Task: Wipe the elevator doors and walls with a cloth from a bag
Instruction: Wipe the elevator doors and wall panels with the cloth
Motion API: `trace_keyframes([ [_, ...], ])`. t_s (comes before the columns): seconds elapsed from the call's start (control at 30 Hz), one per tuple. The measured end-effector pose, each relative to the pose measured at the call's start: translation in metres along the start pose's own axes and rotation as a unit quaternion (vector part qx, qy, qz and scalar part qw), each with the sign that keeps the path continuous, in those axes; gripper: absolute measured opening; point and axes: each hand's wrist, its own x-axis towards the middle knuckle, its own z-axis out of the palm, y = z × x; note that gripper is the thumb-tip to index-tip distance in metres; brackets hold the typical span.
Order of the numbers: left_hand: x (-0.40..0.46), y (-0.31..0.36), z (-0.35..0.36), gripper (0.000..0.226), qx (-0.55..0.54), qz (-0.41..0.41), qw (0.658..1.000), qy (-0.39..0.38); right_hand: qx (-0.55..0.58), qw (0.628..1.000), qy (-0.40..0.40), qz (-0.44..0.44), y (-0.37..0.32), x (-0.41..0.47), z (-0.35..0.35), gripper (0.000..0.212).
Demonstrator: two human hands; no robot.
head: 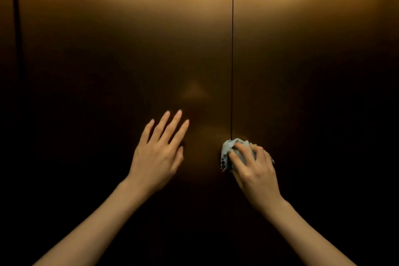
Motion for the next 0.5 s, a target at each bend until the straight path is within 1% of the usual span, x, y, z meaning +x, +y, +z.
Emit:
trace_keyframes([
  [0.17, -0.071, 0.015, 0.022, 0.060, -0.020, -0.017, 0.998, -0.064, 0.036, 0.999, -0.032, 0.017, -0.014, -0.041, 0.011, 0.046],
  [0.37, -0.114, 0.031, 0.034, 0.056, -0.059, -0.066, 0.986, -0.138, 0.068, 0.995, -0.063, 0.032, -0.026, -0.093, 0.024, 0.043],
  [0.5, -0.139, 0.051, 0.035, 0.051, -0.118, -0.063, 0.980, -0.150, 0.107, 0.990, -0.092, 0.026, -0.040, -0.133, 0.033, 0.041],
])
